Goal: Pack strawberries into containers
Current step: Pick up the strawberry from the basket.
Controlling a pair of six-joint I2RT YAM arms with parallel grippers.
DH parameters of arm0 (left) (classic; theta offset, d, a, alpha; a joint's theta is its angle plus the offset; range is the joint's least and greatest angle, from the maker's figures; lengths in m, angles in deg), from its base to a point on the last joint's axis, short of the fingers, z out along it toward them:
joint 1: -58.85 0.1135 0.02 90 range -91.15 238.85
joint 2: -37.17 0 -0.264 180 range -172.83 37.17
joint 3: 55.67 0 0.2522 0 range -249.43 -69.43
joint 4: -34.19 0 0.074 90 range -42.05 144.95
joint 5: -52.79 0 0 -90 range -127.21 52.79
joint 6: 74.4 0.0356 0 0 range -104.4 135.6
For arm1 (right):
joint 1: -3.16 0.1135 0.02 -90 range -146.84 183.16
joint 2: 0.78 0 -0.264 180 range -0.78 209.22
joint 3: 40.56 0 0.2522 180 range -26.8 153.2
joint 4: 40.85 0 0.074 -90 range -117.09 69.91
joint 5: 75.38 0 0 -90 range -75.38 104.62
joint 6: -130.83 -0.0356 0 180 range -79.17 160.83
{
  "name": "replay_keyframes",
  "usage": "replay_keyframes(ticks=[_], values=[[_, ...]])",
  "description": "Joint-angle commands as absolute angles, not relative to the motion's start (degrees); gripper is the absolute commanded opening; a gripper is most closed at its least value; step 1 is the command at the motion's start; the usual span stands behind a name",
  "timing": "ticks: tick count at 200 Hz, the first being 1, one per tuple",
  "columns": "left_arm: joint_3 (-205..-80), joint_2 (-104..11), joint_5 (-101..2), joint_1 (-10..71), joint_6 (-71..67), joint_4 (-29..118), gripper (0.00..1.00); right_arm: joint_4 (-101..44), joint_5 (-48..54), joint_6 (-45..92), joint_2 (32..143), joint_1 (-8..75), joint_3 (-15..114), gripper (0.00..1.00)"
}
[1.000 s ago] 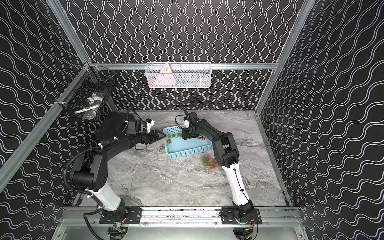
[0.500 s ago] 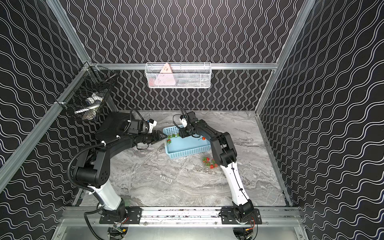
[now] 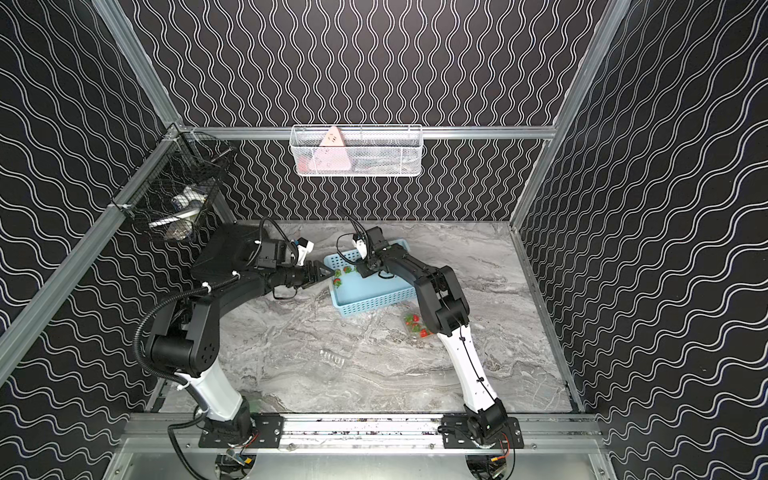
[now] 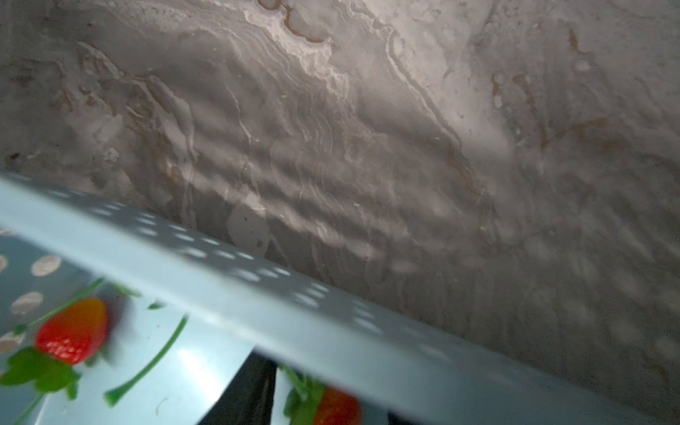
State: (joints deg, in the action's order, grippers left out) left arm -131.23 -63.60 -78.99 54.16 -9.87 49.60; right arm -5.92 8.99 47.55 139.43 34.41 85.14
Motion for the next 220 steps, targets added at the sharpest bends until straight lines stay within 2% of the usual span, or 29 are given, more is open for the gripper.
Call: replay_keyframes(ticks=[1, 55, 165, 220], values=[[-131.0, -62.6, -79.8, 54.1, -9.6, 47.6, 0.6, 2.4, 10.9, 47.4, 139.7, 34.5, 83.6, 0.42], [-130.6, -62.0, -80.2, 54.1, -9.7, 47.2, 0.6, 2.3, 9.6, 44.8, 136.0, 34.5, 83.2, 0.32], [-130.1, -61.2, -80.9, 54.1, -10.2, 46.0, 0.6, 4.4, 2.6, 40.9, 124.9, 33.8, 78.1, 0.27], [-130.2, -61.4, -80.6, 54.5, -9.9, 46.5, 0.6, 3.8, -5.6, 36.8, 107.2, 40.6, 65.1, 0.29]])
